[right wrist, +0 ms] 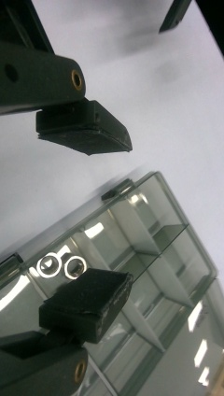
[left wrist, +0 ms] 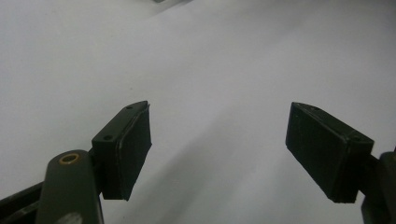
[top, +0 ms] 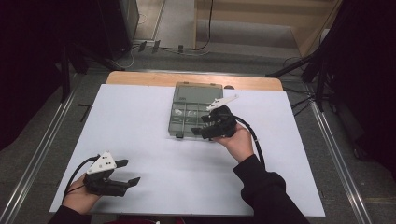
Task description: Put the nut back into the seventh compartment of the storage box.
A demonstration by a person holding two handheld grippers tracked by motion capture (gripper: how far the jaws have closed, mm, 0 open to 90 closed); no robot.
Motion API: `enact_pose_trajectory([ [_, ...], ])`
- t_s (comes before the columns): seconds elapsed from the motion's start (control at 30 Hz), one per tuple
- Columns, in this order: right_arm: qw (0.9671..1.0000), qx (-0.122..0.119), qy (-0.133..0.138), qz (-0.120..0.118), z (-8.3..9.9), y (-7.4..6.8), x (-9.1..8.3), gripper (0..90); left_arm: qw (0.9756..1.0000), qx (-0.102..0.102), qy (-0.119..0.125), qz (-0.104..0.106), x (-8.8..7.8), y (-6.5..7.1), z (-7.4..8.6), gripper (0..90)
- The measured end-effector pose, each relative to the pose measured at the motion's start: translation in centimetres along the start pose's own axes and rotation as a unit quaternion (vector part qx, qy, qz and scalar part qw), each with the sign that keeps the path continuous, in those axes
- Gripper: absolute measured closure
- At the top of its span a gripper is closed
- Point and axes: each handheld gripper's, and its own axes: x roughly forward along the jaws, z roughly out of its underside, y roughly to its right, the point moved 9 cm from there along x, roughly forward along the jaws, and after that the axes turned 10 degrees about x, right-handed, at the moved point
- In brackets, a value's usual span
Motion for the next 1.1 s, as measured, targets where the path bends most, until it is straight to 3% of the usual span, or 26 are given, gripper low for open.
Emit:
enact_pose_trajectory([
  [0.13, 0.9999, -0.005, 0.006, -0.009, 0.7, -0.6, -0.6, 31.3, 1.0, 0.0, 0.0, 0.001, 0.1, 0.0, 0.0, 22.7],
  [0.27, 0.9999, -0.008, 0.014, -0.002, 1.5, -0.8, -1.0, 28.0, 1.0, -0.001, 0.0, 0.001, 0.1, -0.1, -0.1, 22.7],
  [0.33, 0.9996, -0.007, 0.024, -0.015, 1.9, -1.0, -1.1, 22.2, 1.0, -0.003, 0.003, 0.0, 0.2, -0.1, -0.2, 22.7],
  [0.43, 0.999, -0.001, 0.031, -0.033, 2.7, -1.4, -1.4, 20.9, 1.0, -0.004, 0.003, 0.001, 0.2, -0.1, -0.3, 22.7],
  [0.8, 0.9986, -0.032, 0.025, -0.033, 5.5, -2.1, -1.8, 20.4, 1.0, 0.0, 0.002, 0.002, 0.4, -0.2, -0.4, 22.7],
  [1.1, 0.9989, -0.023, 0.019, -0.035, 7.5, -2.0, -2.6, 19.3, 1.0, 0.003, 0.005, 0.008, 0.5, 0.0, -0.5, 22.7],
])
